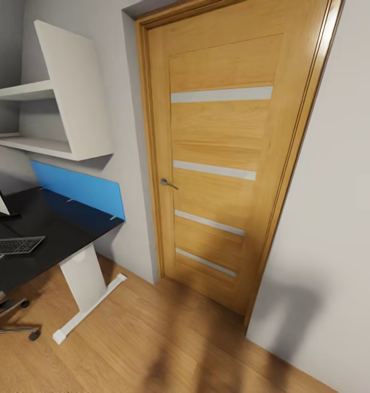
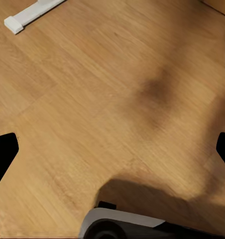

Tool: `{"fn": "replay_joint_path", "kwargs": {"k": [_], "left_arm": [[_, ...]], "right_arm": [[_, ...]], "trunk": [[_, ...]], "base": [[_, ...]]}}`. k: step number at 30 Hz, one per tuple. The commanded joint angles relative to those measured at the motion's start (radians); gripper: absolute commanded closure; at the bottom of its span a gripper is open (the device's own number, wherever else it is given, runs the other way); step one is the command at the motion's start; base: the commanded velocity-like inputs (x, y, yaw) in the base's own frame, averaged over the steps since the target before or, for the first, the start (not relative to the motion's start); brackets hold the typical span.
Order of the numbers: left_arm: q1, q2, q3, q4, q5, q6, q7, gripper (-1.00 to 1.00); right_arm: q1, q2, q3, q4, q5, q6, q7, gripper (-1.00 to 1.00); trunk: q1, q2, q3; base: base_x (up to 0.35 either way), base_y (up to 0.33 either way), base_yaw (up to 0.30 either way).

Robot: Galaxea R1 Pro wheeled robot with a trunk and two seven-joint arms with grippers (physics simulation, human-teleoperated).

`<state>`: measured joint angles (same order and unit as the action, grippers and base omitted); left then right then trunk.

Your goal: In the bedroom, organize the workspace by keeping the computer under the desk, ensuring the monitor is on the desk, placing the keyboard on the desk next to the monitor, placing the mouse on the desk next to the keyboard, moving the folder from the swivel chair onto the desk next to the mouse, stacking the notebook on top of the folder with the pen on top of the notebook, and positioning the swivel chair next to the desk.

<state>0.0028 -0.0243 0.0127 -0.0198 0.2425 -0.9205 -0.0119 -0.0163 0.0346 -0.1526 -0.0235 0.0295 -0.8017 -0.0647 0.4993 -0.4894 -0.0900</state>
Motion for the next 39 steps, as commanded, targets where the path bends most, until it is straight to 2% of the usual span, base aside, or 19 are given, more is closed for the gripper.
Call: {"fn": "replay_joint_path", "kwargs": {"k": [1,28,34,39], "left_arm": [[0.0,0.0,0.001,-0.002,0.003,0.004,-0.001,-1.0],[0.0,0.001,0.002,-0.002,0.003,0.029,0.0,-1.0],[0.0,0.001,0.002,-0.002,0.003,0.034,0.0,-1.0],[0.0,-0.001,-0.002,-0.009,0.003,0.081,0.001,-1.0]], "right_arm": [[-0.001,0.001,-0.002,0.0,0.003,-0.002,-0.005,-1.0],[-0.001,0.002,-0.001,0.001,0.006,-0.001,-0.013,-1.0],[-0.002,-0.005,-0.002,-0.015,0.005,0.037,-0.021,-1.0],[-0.002,-0.012,-0.001,-0.09,0.006,0.097,-0.076,-1.0]], "trunk": [[0.0,-0.002,-0.001],[0.0,-0.002,0.002],[0.0,-0.002,0.002],[0.0,-0.002,0.002]], "base": [[0.0,0.0,0.196],[0.0,0.0,0.272],[0.0,0.0,0.284],[0.0,0.0,0.284]]}}
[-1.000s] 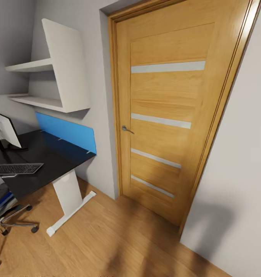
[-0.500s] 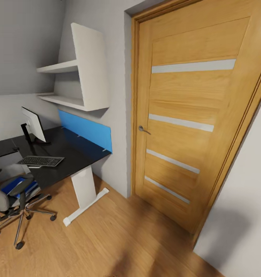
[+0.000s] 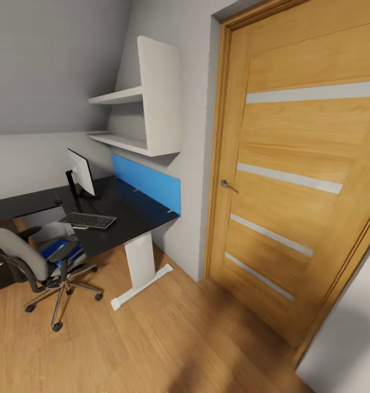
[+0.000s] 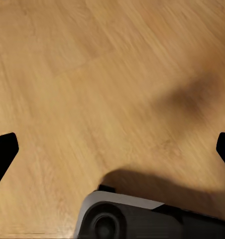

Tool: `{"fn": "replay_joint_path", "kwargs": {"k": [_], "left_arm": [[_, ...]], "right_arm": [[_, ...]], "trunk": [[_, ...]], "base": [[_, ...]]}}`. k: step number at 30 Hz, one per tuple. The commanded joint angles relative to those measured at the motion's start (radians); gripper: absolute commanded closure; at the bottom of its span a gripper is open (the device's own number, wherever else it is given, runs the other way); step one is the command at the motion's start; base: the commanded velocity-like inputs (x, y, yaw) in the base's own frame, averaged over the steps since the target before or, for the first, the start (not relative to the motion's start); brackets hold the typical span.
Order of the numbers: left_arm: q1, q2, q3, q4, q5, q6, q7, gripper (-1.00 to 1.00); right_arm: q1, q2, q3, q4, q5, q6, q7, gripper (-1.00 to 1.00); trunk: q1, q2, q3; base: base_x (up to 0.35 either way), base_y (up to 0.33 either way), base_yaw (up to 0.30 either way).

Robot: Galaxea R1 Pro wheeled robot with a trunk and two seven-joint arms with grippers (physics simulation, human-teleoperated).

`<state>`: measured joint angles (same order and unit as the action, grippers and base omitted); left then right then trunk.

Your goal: In the bedroom, organize the workspace by keeping the computer under the desk, ensuring the monitor is on the desk, placing the keyboard on the desk next to the monitor, placing the mouse on the desk next to the keyboard, moving the folder from the swivel chair onto the desk next to the mouse, stacking the notebook on top of the folder with the pen on top of the notebook, and positioning the swivel chair next to the desk.

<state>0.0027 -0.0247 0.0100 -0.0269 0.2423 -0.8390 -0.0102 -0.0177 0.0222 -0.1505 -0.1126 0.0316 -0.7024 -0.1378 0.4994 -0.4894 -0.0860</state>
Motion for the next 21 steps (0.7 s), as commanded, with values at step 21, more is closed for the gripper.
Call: {"fn": "replay_joint_path", "kwargs": {"k": [21], "left_arm": [[0.0,-0.015,-0.002,-0.452,0.0,0.401,0.063,-1.0]], "right_arm": [[-0.117,0.032,0.006,-0.121,0.069,0.081,-0.096,-1.0]], "trunk": [[0.0,-0.002,-0.002]], "base": [[0.0,0.0,0.284]]}}
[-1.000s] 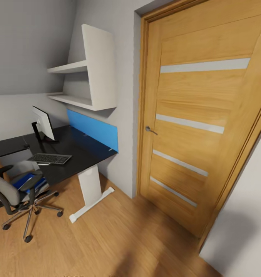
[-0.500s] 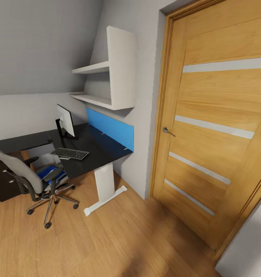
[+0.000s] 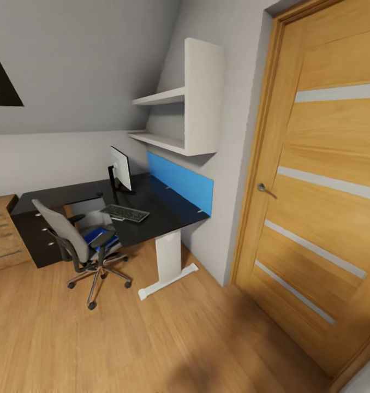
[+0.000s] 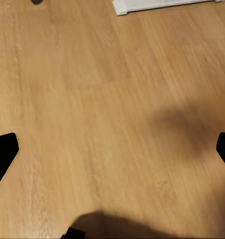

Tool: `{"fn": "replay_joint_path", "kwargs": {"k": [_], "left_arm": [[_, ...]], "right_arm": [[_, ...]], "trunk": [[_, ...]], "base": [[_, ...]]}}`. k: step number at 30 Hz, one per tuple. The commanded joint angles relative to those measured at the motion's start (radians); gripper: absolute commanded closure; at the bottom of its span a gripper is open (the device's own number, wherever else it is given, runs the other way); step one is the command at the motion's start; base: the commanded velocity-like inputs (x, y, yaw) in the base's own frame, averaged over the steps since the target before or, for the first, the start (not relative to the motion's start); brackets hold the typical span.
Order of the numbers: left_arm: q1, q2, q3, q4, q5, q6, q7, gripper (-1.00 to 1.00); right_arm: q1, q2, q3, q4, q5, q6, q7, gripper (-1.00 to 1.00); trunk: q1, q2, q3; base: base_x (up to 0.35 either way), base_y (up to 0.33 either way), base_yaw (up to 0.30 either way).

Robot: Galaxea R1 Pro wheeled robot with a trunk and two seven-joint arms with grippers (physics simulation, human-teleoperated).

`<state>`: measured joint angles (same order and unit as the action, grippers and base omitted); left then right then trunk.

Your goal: In the bedroom, organize the workspace by keeping the computer under the desk, ensuring the monitor is on the desk, placing the keyboard on the desk next to the monitor, placing the mouse on the desk next to the keyboard, moving the folder from the swivel chair onto the desk next to the mouse, stacking the notebook on top of the folder with the pen on top of the notebook, and positioning the swivel chair next to the desk.

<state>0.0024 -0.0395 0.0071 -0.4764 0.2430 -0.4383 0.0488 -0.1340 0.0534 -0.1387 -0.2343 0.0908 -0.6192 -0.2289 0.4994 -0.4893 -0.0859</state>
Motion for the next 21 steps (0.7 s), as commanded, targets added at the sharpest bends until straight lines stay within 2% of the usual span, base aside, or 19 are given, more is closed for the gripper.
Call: {"fn": "replay_joint_path", "kwargs": {"k": [1,5,10,21], "left_arm": [[0.0,-0.001,0.001,-0.021,-0.001,0.017,0.01,-1.0],[0.0,-0.002,0.001,-0.092,0.0,0.079,0.028,-1.0],[0.0,0.001,0.002,-0.112,0.003,0.1,0.033,-1.0],[0.001,0.003,0.003,-0.036,0.004,0.098,0.034,-1.0]], "right_arm": [[-0.004,0.002,-0.005,0.0,0.016,-0.003,-0.008,-1.0],[-0.012,0.004,-0.005,0.001,0.034,-0.008,-0.019,-1.0],[-0.015,0.004,-0.007,0.003,0.038,-0.018,-0.023,-1.0],[-0.016,0.005,-0.01,0.007,0.037,-0.03,-0.024,-1.0]], "trunk": [[0.0,-0.002,-0.002],[0.0,-0.002,-0.001],[0.0,-0.002,0.001],[0.0,-0.002,0.01]], "base": [[0.0,0.0,0.284],[0.0,0.0,0.284],[0.0,0.0,0.277],[0.0,0.0,0.26]]}}
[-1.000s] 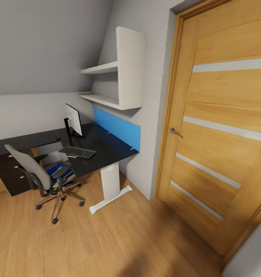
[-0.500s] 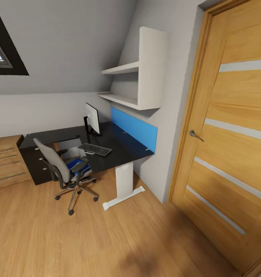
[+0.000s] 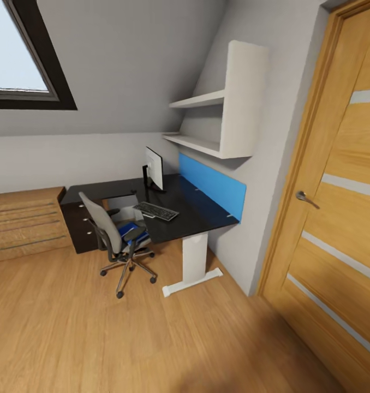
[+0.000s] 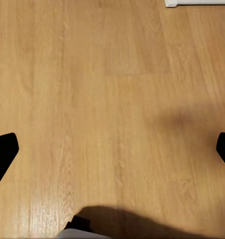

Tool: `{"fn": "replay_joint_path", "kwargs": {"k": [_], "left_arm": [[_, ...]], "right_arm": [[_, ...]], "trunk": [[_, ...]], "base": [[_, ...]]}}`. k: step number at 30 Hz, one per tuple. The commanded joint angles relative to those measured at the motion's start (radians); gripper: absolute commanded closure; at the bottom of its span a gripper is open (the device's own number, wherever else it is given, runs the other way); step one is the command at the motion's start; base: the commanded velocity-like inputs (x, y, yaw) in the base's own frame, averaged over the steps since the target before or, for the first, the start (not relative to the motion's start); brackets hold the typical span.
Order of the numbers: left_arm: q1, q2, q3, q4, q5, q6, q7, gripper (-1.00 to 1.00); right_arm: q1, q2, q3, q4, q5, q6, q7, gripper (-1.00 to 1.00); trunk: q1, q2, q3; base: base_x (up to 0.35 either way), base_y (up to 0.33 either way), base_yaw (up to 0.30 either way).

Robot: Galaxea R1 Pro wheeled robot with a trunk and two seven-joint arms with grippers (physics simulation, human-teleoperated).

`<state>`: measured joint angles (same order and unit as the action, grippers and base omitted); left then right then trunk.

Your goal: In the bedroom, organize the workspace by keeping the computer under the desk, ensuring the monitor is on the desk, placing the keyboard on the desk next to the monitor, placing the mouse on the desk next to the keyboard, moving the folder from the swivel chair onto the desk next to the mouse, stacking the notebook on top of the folder with the pen on top of the notebook, and positioning the swivel chair next to the desk.

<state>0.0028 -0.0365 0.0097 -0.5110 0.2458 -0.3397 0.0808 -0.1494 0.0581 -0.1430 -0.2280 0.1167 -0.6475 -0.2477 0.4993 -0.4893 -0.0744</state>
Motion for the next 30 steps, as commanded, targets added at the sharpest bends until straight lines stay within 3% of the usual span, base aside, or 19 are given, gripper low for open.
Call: {"fn": "replay_joint_path", "kwargs": {"k": [1,20,30], "left_arm": [[0.0,0.0,0.001,0.002,0.001,-0.002,0.002,-1.0],[0.0,-0.001,0.001,0.045,-0.004,-0.124,-0.005,-1.0],[0.0,0.0,0.001,0.067,-0.005,-0.131,-0.006,-1.0]], "right_arm": [[-0.001,0.001,-0.005,0.001,0.011,-0.002,-0.005,-1.0],[-0.001,-0.005,-0.012,0.002,0.006,-0.07,-0.007,-1.0],[-0.001,-0.002,-0.012,0.034,0.006,-0.082,-0.007,-1.0]], "trunk": [[0.001,-0.002,-0.001],[0.001,-0.002,0.017],[0.001,-0.002,0.018]], "base": [[0.0,0.0,0.241],[0.005,0.0,0.195],[0.237,0.0,0.11]]}}
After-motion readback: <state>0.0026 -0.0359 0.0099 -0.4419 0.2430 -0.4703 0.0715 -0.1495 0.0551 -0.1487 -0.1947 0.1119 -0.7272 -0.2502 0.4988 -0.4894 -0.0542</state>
